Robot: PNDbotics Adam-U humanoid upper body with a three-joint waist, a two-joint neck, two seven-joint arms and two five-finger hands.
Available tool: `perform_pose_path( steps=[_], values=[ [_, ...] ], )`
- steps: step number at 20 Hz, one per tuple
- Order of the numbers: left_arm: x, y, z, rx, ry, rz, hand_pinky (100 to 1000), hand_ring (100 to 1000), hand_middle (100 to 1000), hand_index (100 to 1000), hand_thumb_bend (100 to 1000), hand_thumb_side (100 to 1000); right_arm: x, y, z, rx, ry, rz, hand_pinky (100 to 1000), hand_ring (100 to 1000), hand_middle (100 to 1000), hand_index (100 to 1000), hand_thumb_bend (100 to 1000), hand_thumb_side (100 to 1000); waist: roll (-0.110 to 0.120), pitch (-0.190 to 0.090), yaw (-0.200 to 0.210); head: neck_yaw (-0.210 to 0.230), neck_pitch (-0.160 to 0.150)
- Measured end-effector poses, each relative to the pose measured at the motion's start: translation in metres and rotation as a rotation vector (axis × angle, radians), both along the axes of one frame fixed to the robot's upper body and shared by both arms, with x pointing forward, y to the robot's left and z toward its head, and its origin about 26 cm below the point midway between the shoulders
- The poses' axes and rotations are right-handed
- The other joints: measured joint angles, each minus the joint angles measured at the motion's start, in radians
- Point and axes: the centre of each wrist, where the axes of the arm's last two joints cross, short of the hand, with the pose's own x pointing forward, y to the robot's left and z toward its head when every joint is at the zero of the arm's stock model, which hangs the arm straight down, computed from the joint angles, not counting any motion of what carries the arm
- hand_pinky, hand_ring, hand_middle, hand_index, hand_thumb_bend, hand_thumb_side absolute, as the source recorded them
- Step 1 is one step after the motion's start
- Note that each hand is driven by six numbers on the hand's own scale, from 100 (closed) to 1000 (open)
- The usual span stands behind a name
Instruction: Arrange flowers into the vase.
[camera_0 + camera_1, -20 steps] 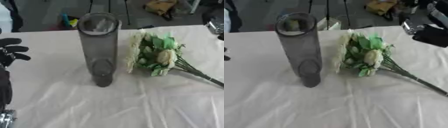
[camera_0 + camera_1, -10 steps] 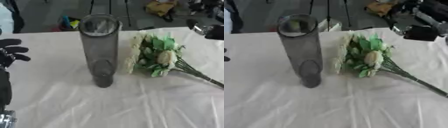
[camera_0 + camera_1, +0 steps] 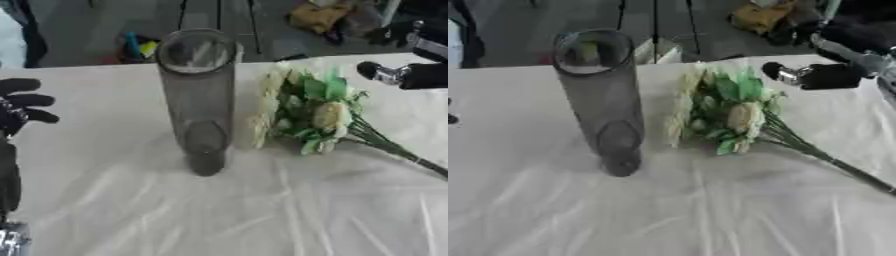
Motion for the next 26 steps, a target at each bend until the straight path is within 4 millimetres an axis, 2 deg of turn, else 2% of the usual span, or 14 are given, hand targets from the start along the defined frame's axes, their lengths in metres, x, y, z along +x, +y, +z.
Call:
perform_pose_path(
  steps=[1, 2, 6, 9, 11, 18, 19, 20, 24, 26],
  values=[
    [0.000, 0.000, 0.000, 0.000, 0.000, 0.000, 512, 620, 654, 931, 100, 1000, 0.000, 0.000, 0.000, 0.000, 0.007, -0.001, 772, 771, 776, 945, 474, 997, 0.000, 0.000, 0.000, 0.000, 0.000],
    [0.000, 0.000, 0.000, 0.000, 0.000, 0.000, 512, 620, 654, 931, 100, 1000, 0.000, 0.000, -0.001, 0.000, 0.017, -0.001, 767, 756, 774, 947, 498, 972, 0.000, 0.000, -0.001, 0.000, 0.000],
    [0.000, 0.000, 0.000, 0.000, -0.001, -0.001, 512, 620, 654, 931, 100, 1000, -0.003, -0.006, -0.023, 0.005, 0.117, 0.003, 773, 761, 769, 947, 540, 913, 0.000, 0.000, -0.003, 0.003, 0.000],
    [0.000, 0.000, 0.000, 0.001, -0.002, -0.001, 512, 620, 654, 931, 100, 1000, -0.008, -0.006, -0.028, 0.022, 0.166, 0.020, 776, 764, 762, 943, 562, 883, 0.000, 0.000, 0.000, 0.003, 0.000],
    [0.000, 0.000, 0.001, 0.002, -0.003, -0.002, 511, 620, 654, 931, 100, 1000, -0.012, -0.007, -0.029, 0.033, 0.188, 0.027, 776, 763, 757, 944, 574, 847, 0.000, 0.000, 0.001, 0.004, 0.000],
    [0.000, -0.002, 0.001, 0.005, -0.005, -0.009, 511, 620, 653, 931, 100, 1000, -0.024, -0.005, -0.040, 0.044, 0.210, 0.031, 765, 756, 745, 932, 563, 837, 0.000, 0.001, 0.002, 0.008, -0.001],
    [0.000, -0.002, 0.001, 0.005, -0.005, -0.010, 511, 620, 653, 931, 100, 1000, -0.026, -0.004, -0.042, 0.043, 0.206, 0.029, 767, 759, 750, 933, 603, 781, 0.000, 0.001, 0.002, 0.008, -0.001],
    [0.000, -0.002, 0.001, 0.005, -0.005, -0.010, 511, 620, 653, 931, 100, 1000, -0.028, -0.003, -0.043, 0.040, 0.202, 0.026, 767, 761, 752, 933, 571, 809, 0.000, 0.001, 0.002, 0.008, -0.001],
    [0.000, -0.002, 0.001, 0.004, -0.005, -0.013, 511, 620, 652, 931, 100, 1000, -0.031, -0.001, -0.049, 0.022, 0.191, 0.007, 763, 761, 751, 932, 562, 792, 0.000, 0.001, 0.002, 0.008, -0.001],
    [0.000, -0.002, 0.001, 0.004, -0.004, -0.013, 510, 619, 651, 931, 100, 1000, -0.031, 0.000, -0.053, 0.018, 0.190, -0.003, 754, 758, 746, 925, 519, 764, 0.000, 0.001, 0.002, 0.008, -0.001]
  ],
)
